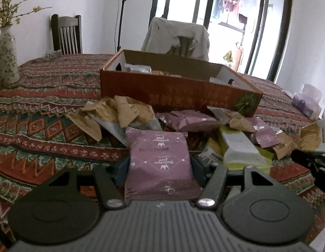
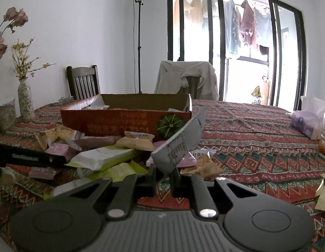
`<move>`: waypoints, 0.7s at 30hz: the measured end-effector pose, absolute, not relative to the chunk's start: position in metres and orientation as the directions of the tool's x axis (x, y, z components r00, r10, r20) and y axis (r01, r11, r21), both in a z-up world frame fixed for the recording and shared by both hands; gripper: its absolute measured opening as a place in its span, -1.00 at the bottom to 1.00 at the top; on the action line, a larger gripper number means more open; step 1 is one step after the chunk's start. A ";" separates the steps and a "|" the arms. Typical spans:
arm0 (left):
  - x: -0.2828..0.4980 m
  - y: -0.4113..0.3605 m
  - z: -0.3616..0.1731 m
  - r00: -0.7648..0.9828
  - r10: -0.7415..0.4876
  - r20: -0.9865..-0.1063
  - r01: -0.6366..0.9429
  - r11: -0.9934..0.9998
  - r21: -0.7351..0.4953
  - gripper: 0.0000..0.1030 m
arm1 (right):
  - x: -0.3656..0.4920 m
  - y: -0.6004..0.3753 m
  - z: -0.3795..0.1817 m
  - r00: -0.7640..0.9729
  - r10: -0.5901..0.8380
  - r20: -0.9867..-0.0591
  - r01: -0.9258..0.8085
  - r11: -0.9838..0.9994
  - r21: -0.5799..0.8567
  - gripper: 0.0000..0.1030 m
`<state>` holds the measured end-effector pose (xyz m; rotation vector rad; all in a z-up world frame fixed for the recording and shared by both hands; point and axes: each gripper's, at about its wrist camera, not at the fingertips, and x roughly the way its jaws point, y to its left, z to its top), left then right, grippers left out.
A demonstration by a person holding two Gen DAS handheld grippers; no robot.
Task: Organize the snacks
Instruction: 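Grasp a white printed wrapper with the right gripper while the left grasps a pink packet, then carry both held packets into the cardboard box and open both grippers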
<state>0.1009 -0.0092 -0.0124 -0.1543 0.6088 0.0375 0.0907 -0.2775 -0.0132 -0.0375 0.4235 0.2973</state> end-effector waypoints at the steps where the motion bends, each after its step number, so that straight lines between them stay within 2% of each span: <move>1: 0.097 -0.009 -0.010 0.826 -0.019 -0.563 -0.073 0.987 -0.141 0.23 | 0.091 -0.278 -0.013 0.870 0.276 -0.408 -0.291 0.956 0.026 -0.77; 10: 0.083 -0.010 0.023 0.884 -0.037 -0.465 -0.036 0.989 -0.146 0.23 | 0.095 -0.275 0.000 0.884 0.281 -0.373 -0.301 0.953 0.005 -0.77; 21: 0.120 -0.003 0.047 0.911 -0.029 -0.410 -0.033 0.989 -0.144 0.23 | 0.127 -0.250 0.025 0.896 0.301 -0.326 -0.331 0.943 -0.039 -0.77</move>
